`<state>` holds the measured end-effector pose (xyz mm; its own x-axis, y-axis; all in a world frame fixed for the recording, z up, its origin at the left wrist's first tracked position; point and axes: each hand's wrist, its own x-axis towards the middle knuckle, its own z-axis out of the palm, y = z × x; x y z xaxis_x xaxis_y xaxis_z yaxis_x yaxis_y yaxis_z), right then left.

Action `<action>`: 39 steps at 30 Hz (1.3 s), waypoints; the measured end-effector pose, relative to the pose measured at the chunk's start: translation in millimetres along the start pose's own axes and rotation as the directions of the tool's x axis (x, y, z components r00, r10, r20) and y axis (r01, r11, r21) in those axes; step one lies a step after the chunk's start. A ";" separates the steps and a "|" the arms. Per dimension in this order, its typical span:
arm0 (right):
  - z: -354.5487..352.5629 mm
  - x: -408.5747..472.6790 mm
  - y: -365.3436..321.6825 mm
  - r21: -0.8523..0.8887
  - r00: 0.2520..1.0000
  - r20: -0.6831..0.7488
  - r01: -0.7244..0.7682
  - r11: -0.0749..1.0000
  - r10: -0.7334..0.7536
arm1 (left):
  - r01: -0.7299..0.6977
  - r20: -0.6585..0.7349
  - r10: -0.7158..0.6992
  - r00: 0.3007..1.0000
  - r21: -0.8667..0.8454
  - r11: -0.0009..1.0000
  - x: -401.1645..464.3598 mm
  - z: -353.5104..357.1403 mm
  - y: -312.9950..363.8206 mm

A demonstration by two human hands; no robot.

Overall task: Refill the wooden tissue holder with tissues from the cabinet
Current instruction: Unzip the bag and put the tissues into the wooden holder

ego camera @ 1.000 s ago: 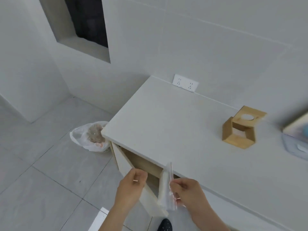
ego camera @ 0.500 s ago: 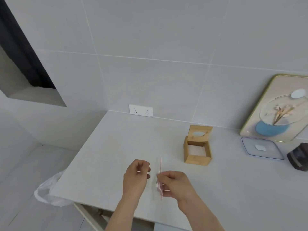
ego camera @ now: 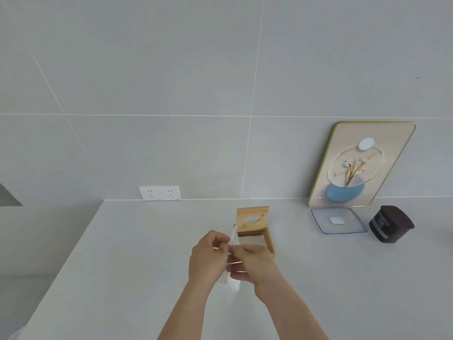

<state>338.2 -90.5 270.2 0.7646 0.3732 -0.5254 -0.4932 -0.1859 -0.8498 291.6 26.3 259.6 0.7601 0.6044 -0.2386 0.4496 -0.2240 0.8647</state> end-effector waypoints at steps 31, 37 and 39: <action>83.7 35.0 -58.7 -0.392 0.985 -0.046 0.134 0.910 -0.165 | 0.108 0.296 -0.036 0.955 -0.231 0.967 75.5 -104.3 -4.6; 46.3 42.5 -61.2 -0.611 0.944 -0.131 0.163 0.774 -0.302 | 0.159 0.091 -0.138 0.986 -0.287 0.945 82.5 -102.9 -3.4; 31.9 43.2 -58.6 -0.689 0.936 -0.155 0.126 0.714 -0.316 | 0.103 0.030 -0.100 0.995 -0.164 0.981 87.6 -111.4 -9.3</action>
<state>386.9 -34.5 298.7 0.9359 0.2668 -0.2302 0.0304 -0.7120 -0.7016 301.7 166.5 280.0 0.7254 0.6002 -0.3368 0.4429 -0.0324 0.8960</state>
